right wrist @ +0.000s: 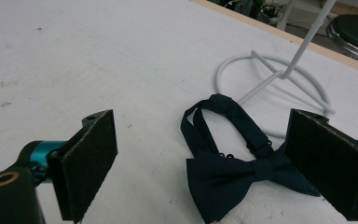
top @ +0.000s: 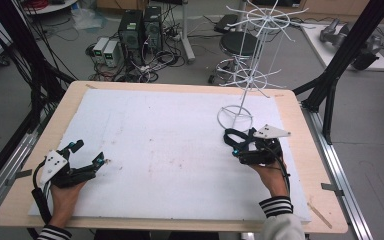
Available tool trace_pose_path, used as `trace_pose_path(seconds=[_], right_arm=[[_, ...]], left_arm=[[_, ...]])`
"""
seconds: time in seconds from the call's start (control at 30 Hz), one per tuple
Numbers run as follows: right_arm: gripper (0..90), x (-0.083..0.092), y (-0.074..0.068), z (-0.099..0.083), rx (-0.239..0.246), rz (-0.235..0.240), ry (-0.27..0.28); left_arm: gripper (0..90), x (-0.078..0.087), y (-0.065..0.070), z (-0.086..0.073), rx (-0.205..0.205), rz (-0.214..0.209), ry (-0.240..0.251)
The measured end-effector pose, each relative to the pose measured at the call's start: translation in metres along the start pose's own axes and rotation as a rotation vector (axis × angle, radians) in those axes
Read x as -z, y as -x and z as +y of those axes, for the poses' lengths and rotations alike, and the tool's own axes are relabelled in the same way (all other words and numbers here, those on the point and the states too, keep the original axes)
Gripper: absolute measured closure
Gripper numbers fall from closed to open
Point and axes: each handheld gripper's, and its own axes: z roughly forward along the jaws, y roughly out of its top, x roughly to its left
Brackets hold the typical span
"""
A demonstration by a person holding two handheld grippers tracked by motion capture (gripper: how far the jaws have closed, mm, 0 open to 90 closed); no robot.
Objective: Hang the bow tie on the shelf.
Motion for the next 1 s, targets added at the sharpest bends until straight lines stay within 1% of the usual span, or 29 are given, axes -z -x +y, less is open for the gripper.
trace_pose_path(seconds=[0.13,0.2,0.23,0.3,0.37,0.4,0.43,0.47,0.5,0.53,0.57,0.6,0.7,0.77,0.8,0.83,0.87,0.9,1.0], right_arm=[[8.8,-0.006,0.005,0.004,-0.031,0.01,-0.011],[8.8,-0.009,0.007,0.005,-0.032,0.008,-0.03],[8.8,-0.009,0.007,0.005,-0.032,0.008,-0.03],[8.8,-0.013,0.01,0.007,-0.037,0.018,-0.054],[8.8,-0.016,0.01,0.009,-0.037,0.017,-0.072],[8.9,-0.018,0.009,0.01,-0.027,0.014,-0.076],[8.9,-0.02,0.009,0.01,-0.028,0.017,-0.087],[8.8,-0.022,0.009,0.01,-0.019,0.022,-0.102],[8.8,-0.022,0.009,0.01,-0.019,0.022,-0.102],[8.9,-0.027,0.008,0.01,-0.002,0.02,-0.146],[8.9,-0.029,0.007,0.01,0.009,0.018,-0.155],[8.9,-0.031,0.007,0.011,0.008,0.026,-0.172],[8.9,-0.037,0.007,0.015,0.017,0.036,-0.197],[9.4,-0.041,0.008,0.018,0.011,0.045,-0.224],[9.5,-0.044,0.008,0.021,0.02,0.05,-0.246],[10.1,-0.045,0.009,0.023,0.023,0.049,-0.247],[14.9,-0.047,0.009,0.025,0.019,0.06,-0.255],[16.4,-0.048,0.01,0.026,0.017,0.066,-0.26],[16.3,-0.056,0.012,0.027,0.019,0.069,-0.291]], left_arm=[[15.2,0.0,0.0,0.0,0.001,0.0,0.001],[15.2,0.0,0.0,0.0,0.002,0.001,0.001],[15.2,0.0,0.0,0.0,0.002,0.001,0.001],[15.1,0.0,0.0,0.0,0.003,0.001,0.002],[15.2,0.0,0.0,0.0,0.004,0.001,0.003],[15.2,0.0,0.0,0.0,0.004,0.001,0.002],[15.2,0.0,0.0,0.0,0.004,0.001,0.002],[15.2,0.0,0.0,0.0,0.003,0.0,0.001],[15.1,0.0,0.0,0.0,0.003,0.0,0.001],[15.1,0.0,0.0,0.0,0.001,-0.001,0.001],[15.1,0.0,0.0,0.0,0.002,-0.001,0.002],[15.2,0.0,0.0,0.0,0.001,-0.001,0.002],[15.2,0.0,0.0,0.0,0.001,-0.001,0.001],[15.2,0.0,0.0,0.0,0.001,-0.002,0.001],[15.2,0.0,0.0,0.0,0.002,-0.001,0.002],[15.2,0.0,0.0,0.0,0.004,-0.001,0.002],[15.2,0.0,0.0,0.0,0.004,-0.001,0.003],[15.2,0.0,0.0,0.0,0.004,-0.001,0.003],[15.2,0.0,0.0,0.0,0.002,-0.003,0.004]])
